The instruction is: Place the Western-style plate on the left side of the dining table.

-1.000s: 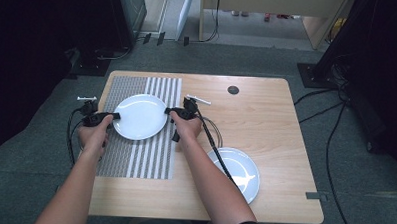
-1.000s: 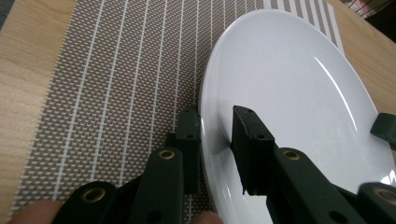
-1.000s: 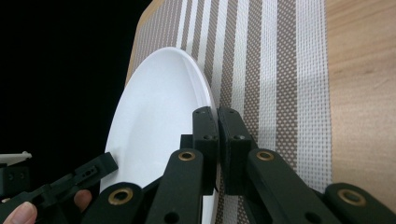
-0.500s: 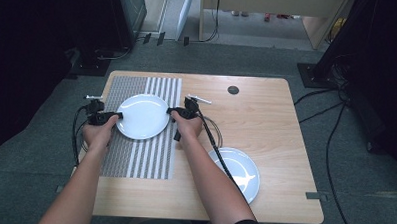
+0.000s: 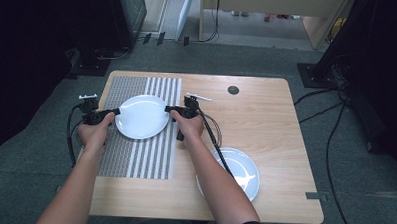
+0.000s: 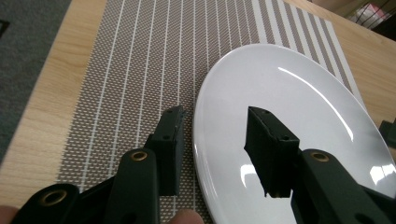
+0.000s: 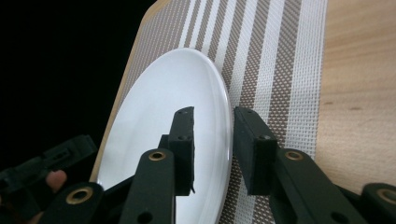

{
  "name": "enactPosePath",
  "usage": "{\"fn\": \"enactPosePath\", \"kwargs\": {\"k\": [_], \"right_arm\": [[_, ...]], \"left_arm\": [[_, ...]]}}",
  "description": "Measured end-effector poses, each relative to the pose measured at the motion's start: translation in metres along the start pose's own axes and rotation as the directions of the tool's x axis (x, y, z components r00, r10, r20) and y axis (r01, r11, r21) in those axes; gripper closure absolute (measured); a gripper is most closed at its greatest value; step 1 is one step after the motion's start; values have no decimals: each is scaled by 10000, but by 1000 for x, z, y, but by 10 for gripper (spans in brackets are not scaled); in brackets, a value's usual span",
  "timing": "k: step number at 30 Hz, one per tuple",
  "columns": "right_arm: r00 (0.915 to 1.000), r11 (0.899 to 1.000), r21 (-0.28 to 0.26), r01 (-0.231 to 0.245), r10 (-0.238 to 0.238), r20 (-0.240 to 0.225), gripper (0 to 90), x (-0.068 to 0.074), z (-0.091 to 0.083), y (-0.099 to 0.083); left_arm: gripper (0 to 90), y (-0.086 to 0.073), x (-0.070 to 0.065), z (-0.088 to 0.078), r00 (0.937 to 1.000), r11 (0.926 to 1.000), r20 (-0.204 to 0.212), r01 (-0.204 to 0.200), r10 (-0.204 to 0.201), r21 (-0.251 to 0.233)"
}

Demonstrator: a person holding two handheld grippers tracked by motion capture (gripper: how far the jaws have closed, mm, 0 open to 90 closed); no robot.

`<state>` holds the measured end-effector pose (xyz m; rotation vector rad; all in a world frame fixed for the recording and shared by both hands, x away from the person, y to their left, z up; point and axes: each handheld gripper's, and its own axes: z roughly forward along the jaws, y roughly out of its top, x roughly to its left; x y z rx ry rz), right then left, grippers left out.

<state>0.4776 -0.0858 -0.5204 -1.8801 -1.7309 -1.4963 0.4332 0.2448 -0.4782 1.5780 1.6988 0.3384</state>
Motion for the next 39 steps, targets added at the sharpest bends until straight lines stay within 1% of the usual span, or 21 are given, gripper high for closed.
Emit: {"fn": "enactPosePath", "kwargs": {"k": [3, 6, 8, 9, 10, 11, 13, 14, 15, 16, 18, 20, 22, 23, 25, 26, 27, 29, 31, 37, 39], "right_arm": [[9985, 9989, 47, 462, -461, -294, 652, 3, -6, 3], [9913, 9926, -204, 1194, -1203, -528, 559, 9, -19, 7], [9827, 9815, -487, 1850, -1851, 14, 483, 13, -25, 9], [9800, 9787, -597, 1966, -1943, 418, 478, 16, -28, 9], [9796, 9783, -612, 1977, -1949, 497, 463, 18, -31, 10], [9793, 9781, -523, 2013, -1997, 336, 435, 19, -35, 12], [9759, 9745, -529, 2181, -2174, 189, 392, 24, -43, 12], [9759, 9745, -529, 2181, -2174, 189, 392, 24, -43, 12], [9562, 9557, -347, 2922, -2914, 271, 356, 27, -51, 11], [9562, 9557, -347, 2922, -2914, 271, 356, 27, -51, 11], [9316, 9325, -209, 3606, -3590, 580, 348, 28, -63, 9], [9186, 9191, -92, 3939, -3932, 403, 317, 27, -73, 9], [9206, 9207, -158, 3899, -3893, 313, 315, 24, -82, 7], [9184, 9187, -125, 3947, -3940, 363, 313, 24, -88, 7], [9086, 9099, 9, 4149, -4144, 520, 308, 23, -98, 5], [9086, 9099, 9, 4149, -4144, 520, 308, 23, -98, 5], [8983, 8998, 147, 4360, -4361, 529, 290, 22, -110, 3], [8953, 8966, 134, 4427, -4428, 482, 290, 21, -116, 3], [8876, 8886, 16, 4588, -4584, 457, 289, 18, -134, 2], [8747, 8761, -191, 4818, -4795, 713, 287, 6, -163, -1], [8748, 8761, -235, 4815, -4787, 750, 287, 4, -167, -1]], "left_arm": [[525, -3, 0, -7, 9998, 9997, 117, -157, 159, -191], [423, -7, -2, -13, 9995, 9999, 282, -134, 131, 87], [265, -8, -3, -14, 9997, 9998, 182, 137, -139, 121], [250, -10, -3, -17, 9990, 9992, 229, 389, -390, 36], [248, -12, -3, -23, 9972, 9984, 545, 524, -512, -218], [227, -12, -3, -23, 9972, 9984, 545, 524, -512, -218], [162, -16, -7, -31, 9964, 9989, 842, 132, -94, -447], [148, -16, -7, -31, 9964, 9989, 842, 132, -94, -447], [121, -19, -9, -37, 9943, 9983, 1059, -81, 143, -581], [119, -19, -9, -37, 9943, 9983, 1059, -81, 143, -581], [108, -22, -12, -41, 9929, 9975, 1133, -291, 363, -648], [108, -26, -14, -46, 9924, 9969, 1170, -299, 383, -734], [108, -29, -17, -50, 9904, 9979, 1376, -25, 114, -648], [108, -34, -19, -56, 9870, 9973, 1608, 116, 3, -729], [108, -36, -21, -59, 9865, 9970, 1638, 76, 51, -769], [107, -38, -23, -61, 9870, 9973, 1598, -61, 178, -730], [105, -40, -26, -63, 9870, 9972, 1579, -180, 292, -720], [91, -46, -30, -67, 9851, 9960, 1602, -515, 627, -733], [91, -50, -32, -71, 9839, 9942, 1561, -753, 866, -767], [91, -65, -34, -82, 9835, 9904, 1357, -1085, 1195, -862], [91, -70, -33, -85, 9835, 9894, 1282, -1168, 1274, -868]]}}
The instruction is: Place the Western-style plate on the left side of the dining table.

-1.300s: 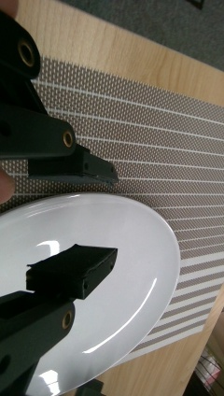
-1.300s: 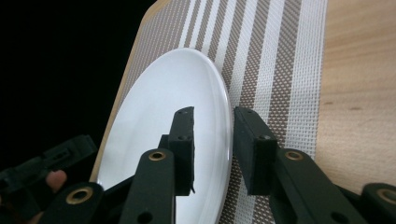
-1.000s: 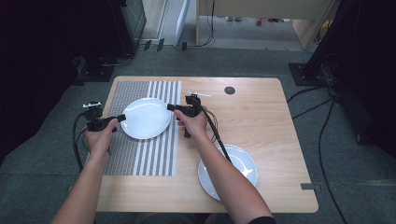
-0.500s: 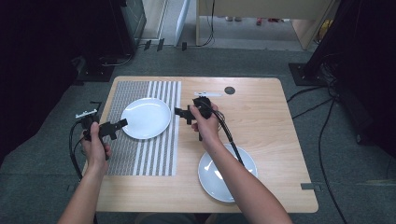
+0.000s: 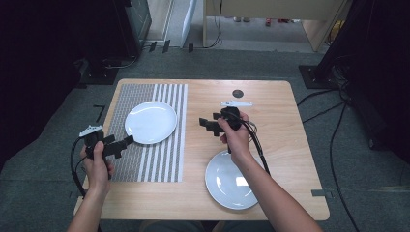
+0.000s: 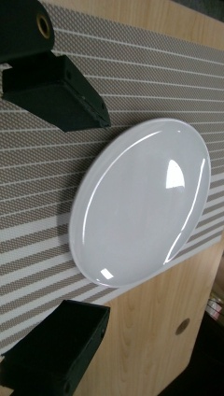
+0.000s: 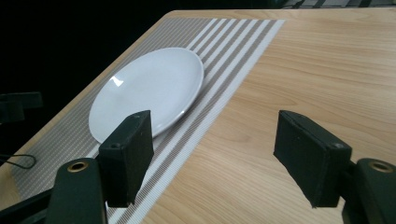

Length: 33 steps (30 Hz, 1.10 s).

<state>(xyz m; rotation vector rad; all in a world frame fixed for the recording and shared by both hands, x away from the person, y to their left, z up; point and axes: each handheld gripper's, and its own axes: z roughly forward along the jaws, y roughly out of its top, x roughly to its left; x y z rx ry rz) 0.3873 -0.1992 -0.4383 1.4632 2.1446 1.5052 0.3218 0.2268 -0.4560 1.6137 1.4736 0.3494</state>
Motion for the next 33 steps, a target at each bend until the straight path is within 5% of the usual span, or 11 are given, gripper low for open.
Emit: {"fn": "enactPosePath", "kwargs": {"k": [14, 18, 24, 33], "right_arm": [[9974, 9983, -253, 520, -506, 515, 289, -23, -50, -25], [9976, 9986, -337, 417, -397, 567, 289, -32, -67, -34], [9980, 9966, -819, 99, -47, 637, 288, -47, -100, -47], [9938, 9964, -848, -31, 125, 1108, 284, -64, -132, -70]], "left_arm": [[90, -40, 14, -34, 9989, 9998, -416, -202, 203, 22], [90, -51, 22, -42, 9982, 10000, -603, -73, 76, 54], [91, -67, 26, -49, 9957, 9993, -874, -284, 305, 247], [91, -89, 32, -56, 9923, 9971, -1089, -530, 587, 541]]}}
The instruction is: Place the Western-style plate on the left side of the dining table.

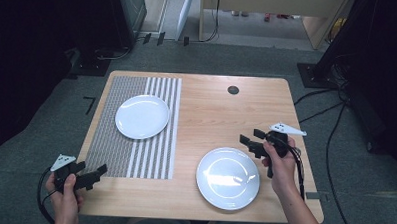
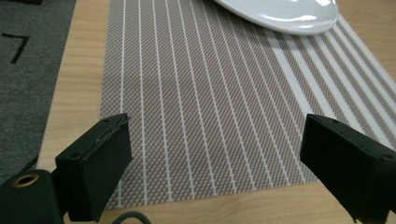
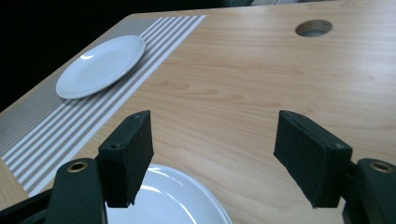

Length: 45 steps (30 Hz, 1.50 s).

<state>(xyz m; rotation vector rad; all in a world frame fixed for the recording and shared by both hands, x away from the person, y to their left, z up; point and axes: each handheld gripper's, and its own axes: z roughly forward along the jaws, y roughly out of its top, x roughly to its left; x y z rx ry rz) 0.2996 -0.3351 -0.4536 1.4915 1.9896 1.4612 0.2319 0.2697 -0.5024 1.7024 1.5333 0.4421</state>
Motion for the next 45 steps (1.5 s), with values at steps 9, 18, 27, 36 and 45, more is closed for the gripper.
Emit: {"fn": "enactPosePath", "kwargs": {"k": [9, 18, 27, 36, 45], "right_arm": [[9980, 9999, 50, -124, 121, 620, 274, -24, -32, -29], [9941, 9990, 314, -326, 291, 1047, 259, -42, -54, -57], [9874, 9956, 572, -745, 656, 1439, 229, -61, -84, -80], [9660, 9931, 663, -972, 781, 2464, 219, -77, -105, -100], [9565, 9919, 982, -809, 495, 2875, 199, -77, -109, -114]], "left_arm": [[91, -11, 10, -1, 9989, 9992, -278, -367, 371, 168], [91, -13, 10, 0, 9978, 9986, -421, -515, 521, 154], [91, -16, 10, 0, 9972, 9984, -488, -574, 574, 3], [92, -18, 2, 3, 9892, 9949, -1068, -1002, 1003, 67], [92, -20, -7, 6, 9713, 9852, -1653, -1668, 1710, 392]]}}
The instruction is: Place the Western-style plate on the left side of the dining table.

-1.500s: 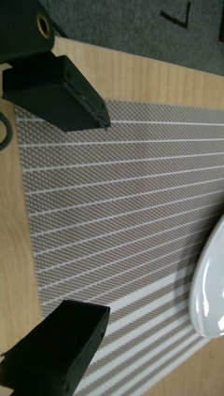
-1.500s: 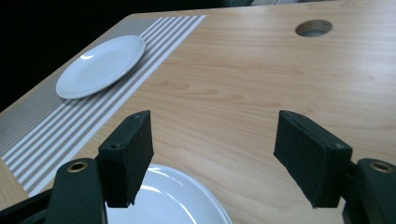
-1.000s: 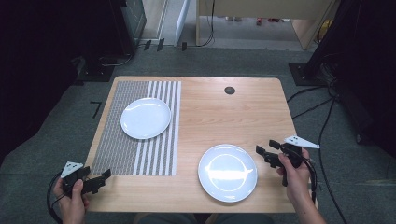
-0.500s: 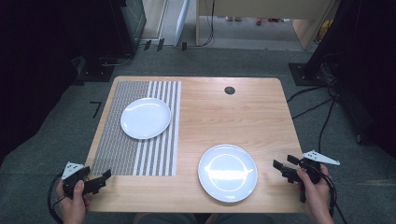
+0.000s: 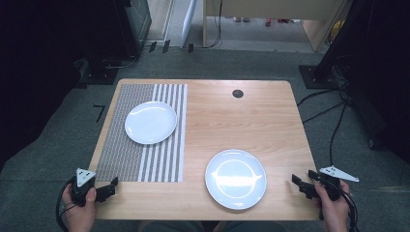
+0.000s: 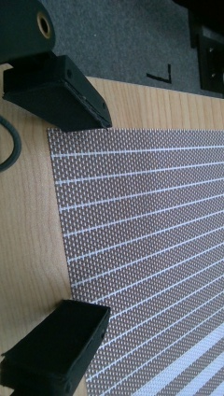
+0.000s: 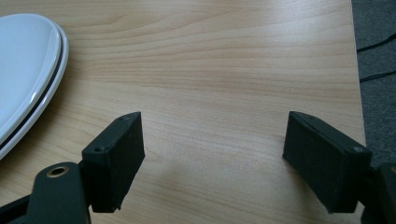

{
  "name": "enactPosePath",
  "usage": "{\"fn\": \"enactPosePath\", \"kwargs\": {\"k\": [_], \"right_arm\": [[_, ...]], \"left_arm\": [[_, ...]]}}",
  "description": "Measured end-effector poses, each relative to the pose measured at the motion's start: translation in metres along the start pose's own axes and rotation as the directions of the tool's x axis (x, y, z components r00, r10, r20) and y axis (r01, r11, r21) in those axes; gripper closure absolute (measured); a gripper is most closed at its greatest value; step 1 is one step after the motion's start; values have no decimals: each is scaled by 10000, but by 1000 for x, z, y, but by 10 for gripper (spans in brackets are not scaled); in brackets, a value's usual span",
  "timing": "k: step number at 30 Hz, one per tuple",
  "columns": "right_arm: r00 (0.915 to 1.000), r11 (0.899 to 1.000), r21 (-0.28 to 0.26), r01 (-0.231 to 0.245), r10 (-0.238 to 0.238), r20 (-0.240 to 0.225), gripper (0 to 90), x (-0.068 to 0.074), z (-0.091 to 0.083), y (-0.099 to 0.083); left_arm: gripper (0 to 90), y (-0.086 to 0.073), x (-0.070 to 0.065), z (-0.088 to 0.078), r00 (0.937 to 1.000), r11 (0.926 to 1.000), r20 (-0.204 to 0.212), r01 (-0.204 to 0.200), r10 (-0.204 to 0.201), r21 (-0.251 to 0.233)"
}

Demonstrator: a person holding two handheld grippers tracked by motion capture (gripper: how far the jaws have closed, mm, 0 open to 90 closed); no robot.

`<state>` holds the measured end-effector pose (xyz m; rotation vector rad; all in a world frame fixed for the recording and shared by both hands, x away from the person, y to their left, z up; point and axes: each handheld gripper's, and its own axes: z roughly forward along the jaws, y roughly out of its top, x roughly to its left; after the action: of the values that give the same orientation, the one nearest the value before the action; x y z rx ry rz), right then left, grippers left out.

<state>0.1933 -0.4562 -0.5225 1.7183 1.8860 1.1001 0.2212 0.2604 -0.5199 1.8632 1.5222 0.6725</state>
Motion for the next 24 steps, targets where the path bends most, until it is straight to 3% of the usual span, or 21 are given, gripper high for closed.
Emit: {"fn": "enactPosePath", "kwargs": {"k": [4, 11, 14, 17, 24], "right_arm": [[9987, 9992, -22, 403, -403, 318, 163, 6, 3, -2], [9942, 9984, 124, 556, -565, 916, 142, 16, 7, -2], [9888, 9963, 260, 818, -844, 1228, 140, 21, 8, -2], [9782, 9910, 507, 1237, -1304, 1619, 118, 27, 11, -3], [9782, 9915, 546, 1184, -1259, 1652, 105, 29, 12, -3]], "left_arm": [[92, 0, 1, 0, 9999, 9999, 84, 94, -93, -59], [92, 0, 2, -1, 9998, 9999, 124, 136, -135, -76], [92, -1, 3, -1, 9993, 9995, 252, 278, -275, -133], [92, -1, 4, -1, 9991, 9994, 279, 310, -306, -156], [92, -1, 3, -1, 9994, 9996, 245, 243, -239, -148]]}}
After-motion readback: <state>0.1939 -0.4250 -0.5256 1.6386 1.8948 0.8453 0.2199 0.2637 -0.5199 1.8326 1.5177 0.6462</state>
